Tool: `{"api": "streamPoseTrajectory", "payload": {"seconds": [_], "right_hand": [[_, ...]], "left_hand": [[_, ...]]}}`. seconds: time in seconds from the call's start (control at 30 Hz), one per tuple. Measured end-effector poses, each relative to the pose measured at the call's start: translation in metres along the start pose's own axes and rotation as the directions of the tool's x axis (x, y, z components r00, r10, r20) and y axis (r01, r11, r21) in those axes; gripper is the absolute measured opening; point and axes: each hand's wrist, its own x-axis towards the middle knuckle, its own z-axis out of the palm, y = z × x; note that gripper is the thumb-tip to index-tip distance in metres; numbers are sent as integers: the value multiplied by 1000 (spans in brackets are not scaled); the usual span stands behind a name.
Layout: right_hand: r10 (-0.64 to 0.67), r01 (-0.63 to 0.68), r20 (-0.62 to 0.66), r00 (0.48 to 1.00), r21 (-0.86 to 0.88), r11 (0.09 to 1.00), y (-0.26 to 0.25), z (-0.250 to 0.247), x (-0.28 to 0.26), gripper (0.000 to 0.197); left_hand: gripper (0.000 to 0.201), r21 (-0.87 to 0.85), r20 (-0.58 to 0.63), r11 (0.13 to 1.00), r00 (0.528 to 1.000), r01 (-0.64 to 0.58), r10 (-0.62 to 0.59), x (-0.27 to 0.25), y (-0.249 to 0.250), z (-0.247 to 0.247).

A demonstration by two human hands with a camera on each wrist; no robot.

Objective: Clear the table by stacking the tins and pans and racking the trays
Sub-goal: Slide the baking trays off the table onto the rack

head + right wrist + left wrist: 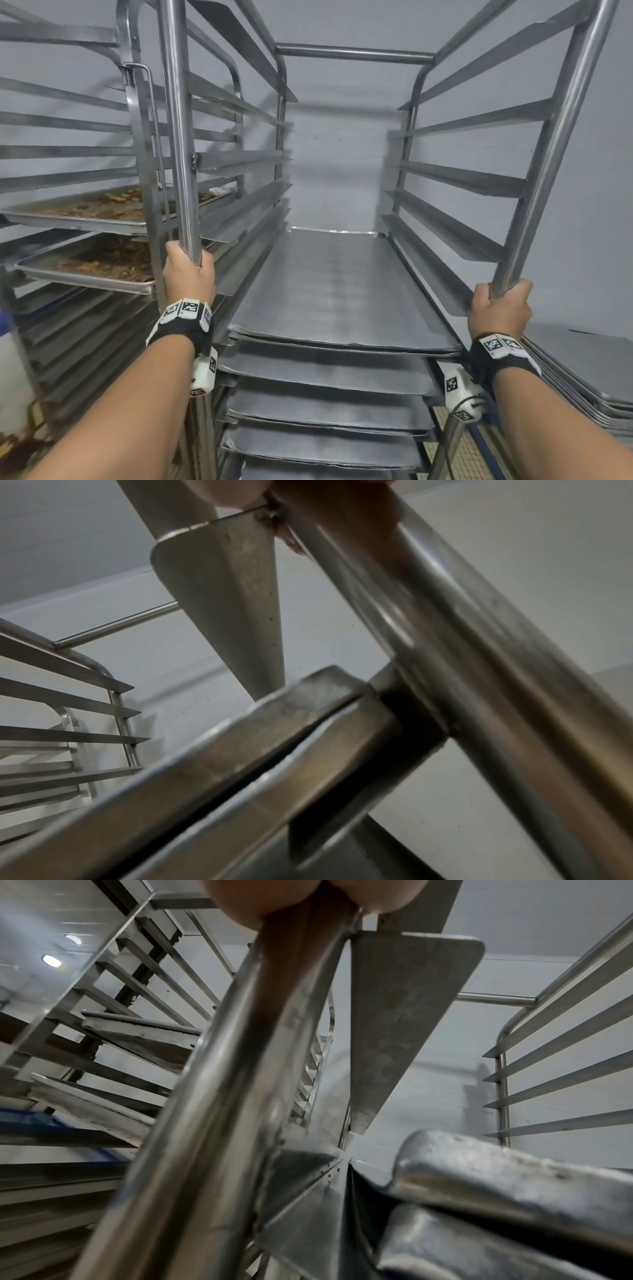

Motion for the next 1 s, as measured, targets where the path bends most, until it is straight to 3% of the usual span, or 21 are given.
{"api": "streamPoseTrajectory", "payload": {"seconds": [0.5,1.0], "right_hand": [[29,-29,4,1000,-23,999,13,81,46,23],[-32,32,23,999,11,999,22,104,57,21]], "left_hand": [[26,-37,2,999,1000,6,-6,48,-18,87],[28,-11,-26,1000,1000,6,-6,55,-22,106]]}}
